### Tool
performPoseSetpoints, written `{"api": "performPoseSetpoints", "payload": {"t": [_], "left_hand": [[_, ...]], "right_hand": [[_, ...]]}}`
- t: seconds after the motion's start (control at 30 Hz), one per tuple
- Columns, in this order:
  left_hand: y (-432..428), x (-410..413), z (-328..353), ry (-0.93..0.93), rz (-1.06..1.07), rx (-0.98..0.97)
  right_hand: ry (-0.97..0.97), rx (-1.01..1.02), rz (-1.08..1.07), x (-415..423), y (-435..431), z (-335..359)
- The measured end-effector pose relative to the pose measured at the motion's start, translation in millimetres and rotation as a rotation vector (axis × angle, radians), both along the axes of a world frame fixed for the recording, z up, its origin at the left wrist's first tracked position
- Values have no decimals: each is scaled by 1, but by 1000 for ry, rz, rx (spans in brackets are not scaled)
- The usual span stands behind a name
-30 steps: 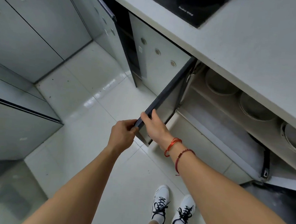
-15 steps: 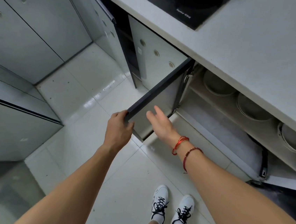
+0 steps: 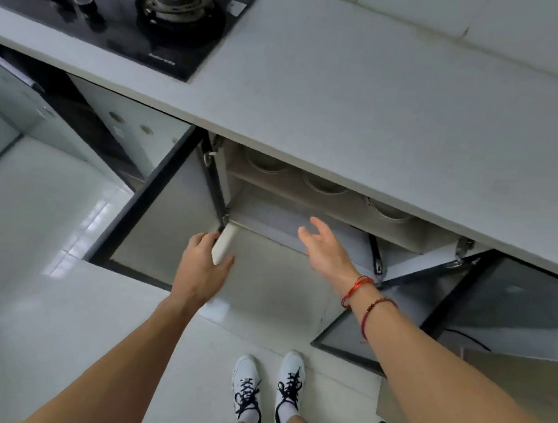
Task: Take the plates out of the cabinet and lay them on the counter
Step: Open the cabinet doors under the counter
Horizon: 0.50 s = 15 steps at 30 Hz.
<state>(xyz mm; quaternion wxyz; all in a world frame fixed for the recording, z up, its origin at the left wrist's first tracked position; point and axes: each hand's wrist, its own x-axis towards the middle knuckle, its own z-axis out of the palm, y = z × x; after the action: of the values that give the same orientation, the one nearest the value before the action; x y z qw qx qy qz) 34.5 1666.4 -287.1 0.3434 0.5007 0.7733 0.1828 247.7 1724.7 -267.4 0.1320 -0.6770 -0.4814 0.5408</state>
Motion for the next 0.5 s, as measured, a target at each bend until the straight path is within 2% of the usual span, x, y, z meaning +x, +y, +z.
{"api": "performPoseSetpoints", "payload": {"t": [0.33, 0.5], "left_hand": [[16, 155, 2, -110, -333, -59], [7, 222, -8, -201, -459, -176]], "right_hand": [[-36, 63, -352, 162, -51, 24], [-83, 56, -476, 218, -80, 19]]}}
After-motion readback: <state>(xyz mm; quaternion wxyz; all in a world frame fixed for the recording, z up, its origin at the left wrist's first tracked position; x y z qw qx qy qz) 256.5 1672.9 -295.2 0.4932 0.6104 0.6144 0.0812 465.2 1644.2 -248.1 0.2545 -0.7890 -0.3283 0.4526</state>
